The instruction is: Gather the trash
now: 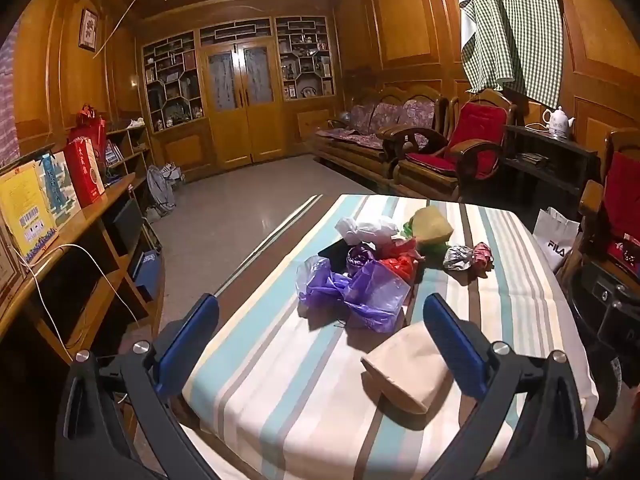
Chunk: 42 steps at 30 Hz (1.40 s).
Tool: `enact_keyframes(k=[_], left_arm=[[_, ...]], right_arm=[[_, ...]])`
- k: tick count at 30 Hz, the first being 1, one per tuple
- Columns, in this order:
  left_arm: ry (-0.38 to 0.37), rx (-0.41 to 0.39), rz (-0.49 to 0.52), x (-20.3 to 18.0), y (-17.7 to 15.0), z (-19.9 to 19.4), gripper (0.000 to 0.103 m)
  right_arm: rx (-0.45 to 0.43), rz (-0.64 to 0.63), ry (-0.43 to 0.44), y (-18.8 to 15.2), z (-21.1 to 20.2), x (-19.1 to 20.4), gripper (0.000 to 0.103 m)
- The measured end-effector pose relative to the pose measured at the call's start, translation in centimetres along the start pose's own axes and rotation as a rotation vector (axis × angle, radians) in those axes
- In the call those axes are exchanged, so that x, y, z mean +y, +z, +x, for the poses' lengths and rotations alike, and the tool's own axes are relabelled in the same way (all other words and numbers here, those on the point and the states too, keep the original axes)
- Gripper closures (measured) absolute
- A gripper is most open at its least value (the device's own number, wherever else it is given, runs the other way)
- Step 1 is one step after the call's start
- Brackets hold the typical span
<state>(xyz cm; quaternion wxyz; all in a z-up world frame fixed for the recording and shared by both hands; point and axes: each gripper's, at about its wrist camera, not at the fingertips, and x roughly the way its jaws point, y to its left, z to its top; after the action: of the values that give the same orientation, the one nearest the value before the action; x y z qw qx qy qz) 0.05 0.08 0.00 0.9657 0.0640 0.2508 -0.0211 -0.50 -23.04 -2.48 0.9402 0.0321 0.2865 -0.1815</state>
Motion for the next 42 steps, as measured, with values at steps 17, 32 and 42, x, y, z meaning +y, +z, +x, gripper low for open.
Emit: enact_keyframes(k=[17, 32, 42], left_arm=[[-0.009, 0.035, -0.028, 0.5, -0.1, 0.7, 0.103], [-0.009, 0.040, -0.026, 0.4, -0.1, 0.7, 0.103], [-0.012, 0.042, -0.026, 0.5, -0.3, 0.8, 0.103]], right_arm=[[0.026, 0.003, 0.002, -0.3, 0.9, 0.1, 0.103], [0.024, -0.002, 0.004, -0.3, 0.7, 0.2, 0.103], [0.024, -0.003, 0.003, -0.3, 0.7, 0.3, 0.103]])
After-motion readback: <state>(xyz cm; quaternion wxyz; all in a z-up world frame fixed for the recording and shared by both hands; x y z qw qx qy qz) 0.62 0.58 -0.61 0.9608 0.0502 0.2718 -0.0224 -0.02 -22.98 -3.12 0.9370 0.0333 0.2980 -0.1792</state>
